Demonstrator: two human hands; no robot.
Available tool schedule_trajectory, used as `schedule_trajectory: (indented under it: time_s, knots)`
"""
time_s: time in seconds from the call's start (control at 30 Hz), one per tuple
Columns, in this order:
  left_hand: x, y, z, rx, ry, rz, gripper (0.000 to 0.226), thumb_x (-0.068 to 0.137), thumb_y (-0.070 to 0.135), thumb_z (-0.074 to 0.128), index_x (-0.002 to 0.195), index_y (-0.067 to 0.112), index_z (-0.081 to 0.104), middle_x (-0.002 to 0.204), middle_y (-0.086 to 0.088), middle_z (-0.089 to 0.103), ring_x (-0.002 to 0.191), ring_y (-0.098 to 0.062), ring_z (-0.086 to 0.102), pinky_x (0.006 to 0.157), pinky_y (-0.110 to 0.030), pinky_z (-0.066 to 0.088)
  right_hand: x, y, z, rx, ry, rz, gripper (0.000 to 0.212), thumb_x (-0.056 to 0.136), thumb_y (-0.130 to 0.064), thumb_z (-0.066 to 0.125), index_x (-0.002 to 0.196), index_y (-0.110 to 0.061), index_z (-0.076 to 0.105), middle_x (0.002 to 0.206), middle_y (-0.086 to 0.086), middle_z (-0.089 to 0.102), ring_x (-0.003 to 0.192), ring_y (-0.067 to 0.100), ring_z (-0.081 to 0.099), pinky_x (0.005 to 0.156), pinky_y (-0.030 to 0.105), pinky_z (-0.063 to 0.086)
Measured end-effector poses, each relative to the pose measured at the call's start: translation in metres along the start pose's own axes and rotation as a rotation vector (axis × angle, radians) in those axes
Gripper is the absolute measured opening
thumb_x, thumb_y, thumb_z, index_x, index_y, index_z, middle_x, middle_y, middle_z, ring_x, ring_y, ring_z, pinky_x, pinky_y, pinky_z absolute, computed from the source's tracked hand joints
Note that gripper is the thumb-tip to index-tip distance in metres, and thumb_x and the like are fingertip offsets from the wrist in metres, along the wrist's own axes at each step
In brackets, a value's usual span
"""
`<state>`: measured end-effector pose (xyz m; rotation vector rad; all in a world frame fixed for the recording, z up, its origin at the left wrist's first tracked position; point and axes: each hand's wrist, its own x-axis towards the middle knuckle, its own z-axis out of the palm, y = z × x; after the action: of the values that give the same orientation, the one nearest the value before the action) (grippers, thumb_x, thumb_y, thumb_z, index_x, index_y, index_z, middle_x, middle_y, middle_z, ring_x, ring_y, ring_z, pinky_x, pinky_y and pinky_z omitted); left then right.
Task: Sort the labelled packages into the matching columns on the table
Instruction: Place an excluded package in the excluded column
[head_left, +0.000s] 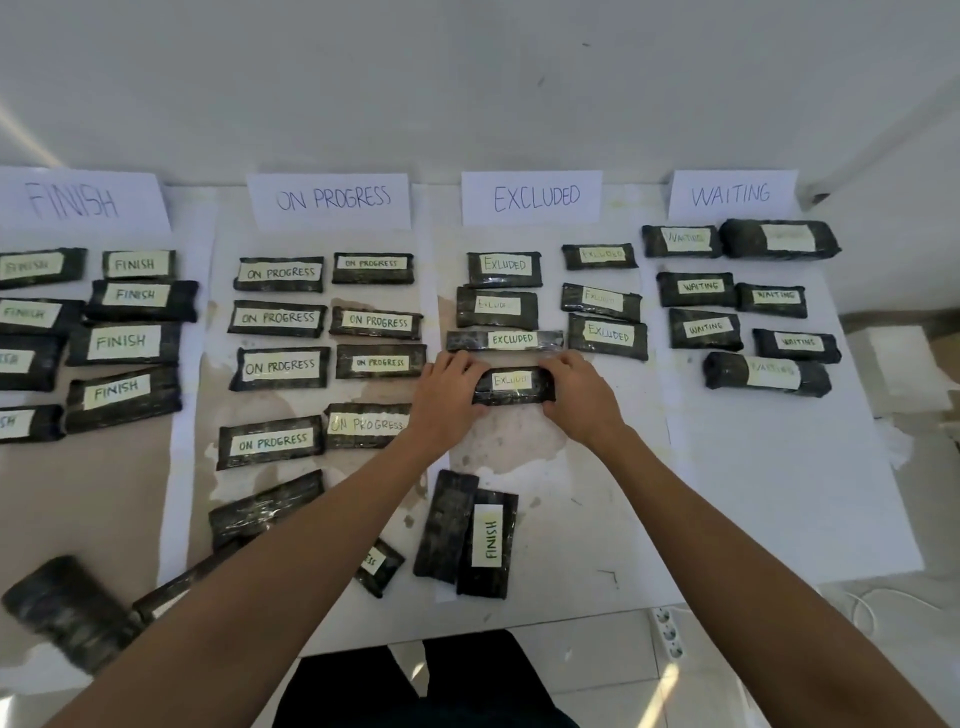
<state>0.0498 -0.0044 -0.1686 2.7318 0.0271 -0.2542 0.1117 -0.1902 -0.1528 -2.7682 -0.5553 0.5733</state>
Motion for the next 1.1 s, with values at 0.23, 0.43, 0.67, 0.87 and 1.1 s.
schedule_trajectory:
  time_s: [0.23, 0.43, 0.67, 0.87, 1.1]
  knots:
    - [-0.011, 0.004, -0.001, -0.056, 0.093, -0.018, 0.05, 0.079, 0.028, 0.067, 0.125, 0.016, 0.051, 0.126, -0.009, 0.048, 0.116, -0.028, 0.04, 0.1, -0.042, 0.036, -0.01, 0.001, 0.003, -0.017, 0.017, -0.009, 0.064, 0.078, -0.016, 0.069, 0.137, -0.018, 0.044, 0.127, 0.011, 0.043, 0.109, 0.029, 0.048, 0.089, 0.039, 0.048]
    - [-0.09, 0.025, 0.002, -0.132, 0.072, -0.25, 0.054, 0.079, 0.041, 0.061, 0.124, 0.015, 0.047, 0.114, -0.009, 0.044, 0.104, -0.021, 0.042, 0.091, -0.031, 0.039, -0.049, -0.023, 0.007, 0.018, 0.039, -0.004, 0.063, 0.083, -0.02, 0.065, 0.14, -0.013, 0.04, 0.133, 0.012, 0.039, 0.115, 0.029, 0.043, 0.095, 0.037, 0.044]
    - [-0.162, 0.033, 0.026, -0.08, -0.18, -0.403, 0.069, 0.077, 0.04, 0.063, 0.132, 0.014, 0.031, 0.124, -0.012, 0.038, 0.107, -0.03, 0.045, 0.085, -0.039, 0.045, -0.104, -0.043, 0.029, 0.081, 0.003, -0.025, 0.059, 0.085, -0.019, 0.061, 0.14, -0.015, 0.04, 0.132, 0.012, 0.039, 0.116, 0.029, 0.043, 0.094, 0.038, 0.045]
    - [-0.162, 0.024, 0.002, -0.807, -0.297, -0.445, 0.026, 0.085, 0.027, 0.052, 0.11, 0.021, 0.055, 0.093, -0.003, 0.053, 0.078, -0.018, 0.051, 0.066, -0.029, 0.046, -0.136, -0.047, 0.029, 0.19, -0.002, -0.091, 0.053, 0.085, -0.017, 0.062, 0.136, -0.016, 0.046, 0.128, 0.006, 0.044, 0.113, 0.024, 0.048, 0.092, 0.033, 0.046]
    - [-0.176, 0.014, -0.035, -1.563, -0.643, -0.6, 0.038, 0.086, 0.023, 0.032, 0.104, 0.004, 0.059, 0.082, -0.011, 0.065, 0.068, -0.02, 0.058, 0.06, -0.03, 0.04, -0.16, -0.072, 0.019, 0.224, -0.045, -0.409, 0.064, 0.079, -0.011, 0.069, 0.136, -0.027, 0.046, 0.133, -0.006, 0.038, 0.119, 0.011, 0.046, 0.086, 0.024, 0.054]
